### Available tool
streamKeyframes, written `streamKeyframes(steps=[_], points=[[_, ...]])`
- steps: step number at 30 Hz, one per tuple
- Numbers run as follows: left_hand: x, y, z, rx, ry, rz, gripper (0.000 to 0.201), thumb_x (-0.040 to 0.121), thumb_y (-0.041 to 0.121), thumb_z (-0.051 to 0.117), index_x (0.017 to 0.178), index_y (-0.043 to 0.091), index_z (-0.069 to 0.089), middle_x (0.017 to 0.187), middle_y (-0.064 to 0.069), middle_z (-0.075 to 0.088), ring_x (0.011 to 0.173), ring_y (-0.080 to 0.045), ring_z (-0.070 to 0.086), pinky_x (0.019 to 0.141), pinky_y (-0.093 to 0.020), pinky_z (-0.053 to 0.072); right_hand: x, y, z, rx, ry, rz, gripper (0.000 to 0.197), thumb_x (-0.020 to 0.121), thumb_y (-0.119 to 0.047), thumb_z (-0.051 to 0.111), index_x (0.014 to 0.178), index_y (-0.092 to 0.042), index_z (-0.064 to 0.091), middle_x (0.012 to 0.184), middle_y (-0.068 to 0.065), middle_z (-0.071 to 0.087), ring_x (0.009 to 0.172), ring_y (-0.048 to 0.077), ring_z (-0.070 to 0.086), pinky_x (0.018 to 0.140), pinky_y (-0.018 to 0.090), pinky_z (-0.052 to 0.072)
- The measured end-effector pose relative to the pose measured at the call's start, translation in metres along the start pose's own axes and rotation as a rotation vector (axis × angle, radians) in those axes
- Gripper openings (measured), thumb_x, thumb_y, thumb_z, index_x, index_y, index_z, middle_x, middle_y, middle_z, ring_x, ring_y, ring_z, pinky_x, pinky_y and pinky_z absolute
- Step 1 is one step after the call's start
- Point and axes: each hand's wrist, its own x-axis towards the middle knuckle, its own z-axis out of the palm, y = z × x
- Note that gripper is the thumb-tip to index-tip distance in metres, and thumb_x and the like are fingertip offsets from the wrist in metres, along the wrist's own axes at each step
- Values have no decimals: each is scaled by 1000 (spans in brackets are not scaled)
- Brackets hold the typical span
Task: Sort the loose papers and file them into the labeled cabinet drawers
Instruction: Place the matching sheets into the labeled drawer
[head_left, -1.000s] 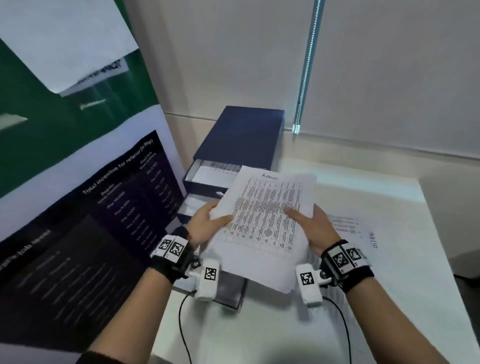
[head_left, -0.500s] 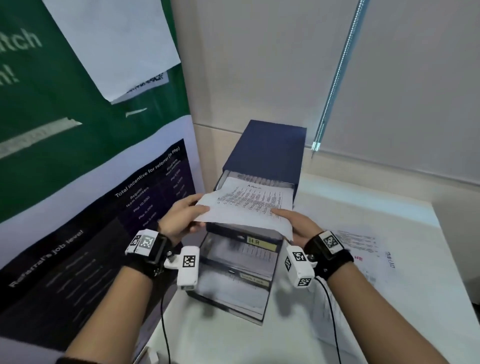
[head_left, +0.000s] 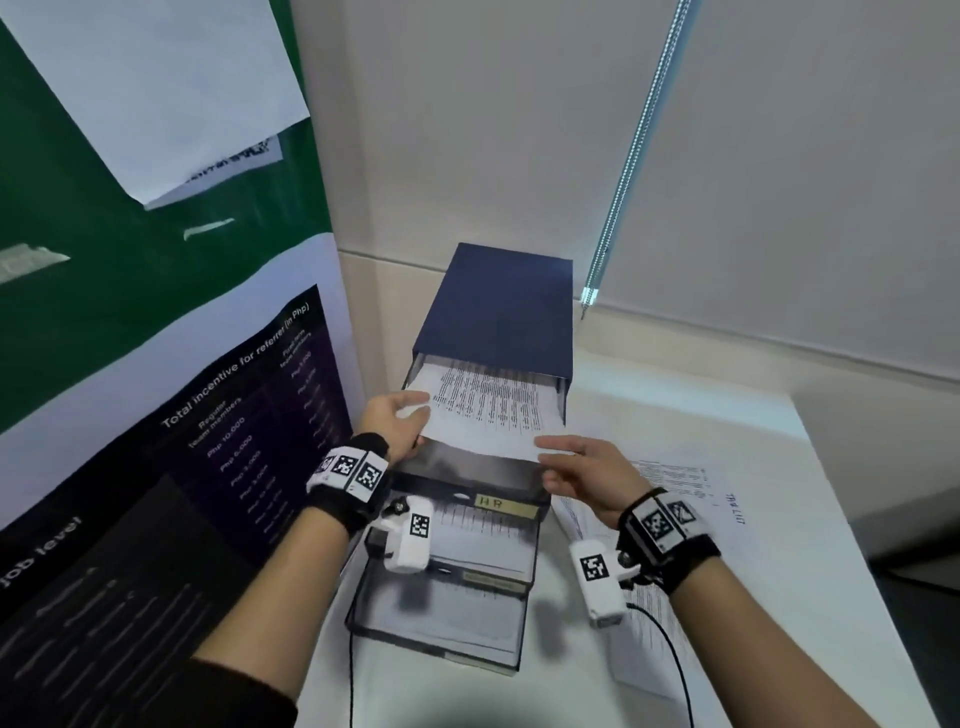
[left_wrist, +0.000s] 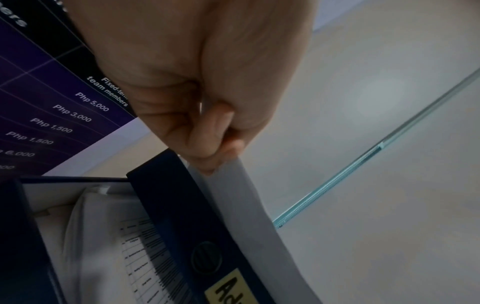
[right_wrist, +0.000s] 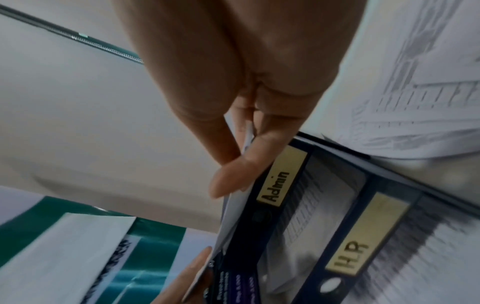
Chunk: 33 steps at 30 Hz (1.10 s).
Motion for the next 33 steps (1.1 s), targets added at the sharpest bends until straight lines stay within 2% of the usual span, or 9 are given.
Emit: streamKeyframes(steps=[3,5,11,16,19,22,25,28,33], points=[[11,6,7,114,49,57,33,86,24,73,117,14,69,106,4,65,94,-14,64,88,-19,47,22,-5,-2,-97,92,-34,27,88,6,64,115,8,65,61,7,68,49,11,64,54,17,56],[20,12,11,149,111,95,33,80,22,79,111,13,71,110,3,64,94,-14,65,83,-10,44,38,-11,-3,-150,145,-66,25,87,6,66,112,10,66,63,7,69,51,11,65,55,18,56],[60,23,22,395,135,134,13,75,18,82,87,19,77,79,1,71,76,-17,67,92,-31,53,75,-30,10,-540,255,-211,8,83,-10,73,89,-8,77,73,9,75,49,11,58,53,24,55],[90,18,29,762,5,110,11,80,32,76,84,22,76,104,-4,71,93,-21,65,87,-29,53,99,-34,13,-921,283,-290,10,80,-23,71,74,-19,78,66,-4,73,69,12,69,72,29,59],[91,20,44,995,9,127,35,83,48,67,102,19,75,123,-11,54,112,-27,53,99,-37,47,92,-30,7,-882,250,-346,15,87,-30,67,83,-21,78,51,-4,65,51,5,61,66,22,52],[78,35,53,1001,119,186,34,82,44,67,106,20,72,123,-11,48,114,-29,48,100,-40,46,71,-19,-23,-616,250,-382,17,90,-30,68,91,-15,76,42,-8,56,38,4,48,49,14,41],[55,60,68,864,121,330,23,83,37,68,103,26,71,116,-9,49,110,-28,50,96,-39,47,54,7,-87,-424,360,-299,14,90,-26,70,92,-13,76,44,0,49,37,9,40,41,17,33],[28,82,105,544,-113,434,19,83,22,69,99,31,71,102,0,48,96,-18,52,88,-30,47,42,53,-171,-475,503,-81,17,89,-25,70,96,-11,75,53,3,59,43,15,47,43,21,40],[5,65,205,339,-533,467,45,70,-4,60,93,32,73,85,3,51,74,-12,49,66,-19,45,22,148,-281,-648,567,436,38,82,-27,77,113,-8,69,93,9,72,79,27,69,79,38,59]])
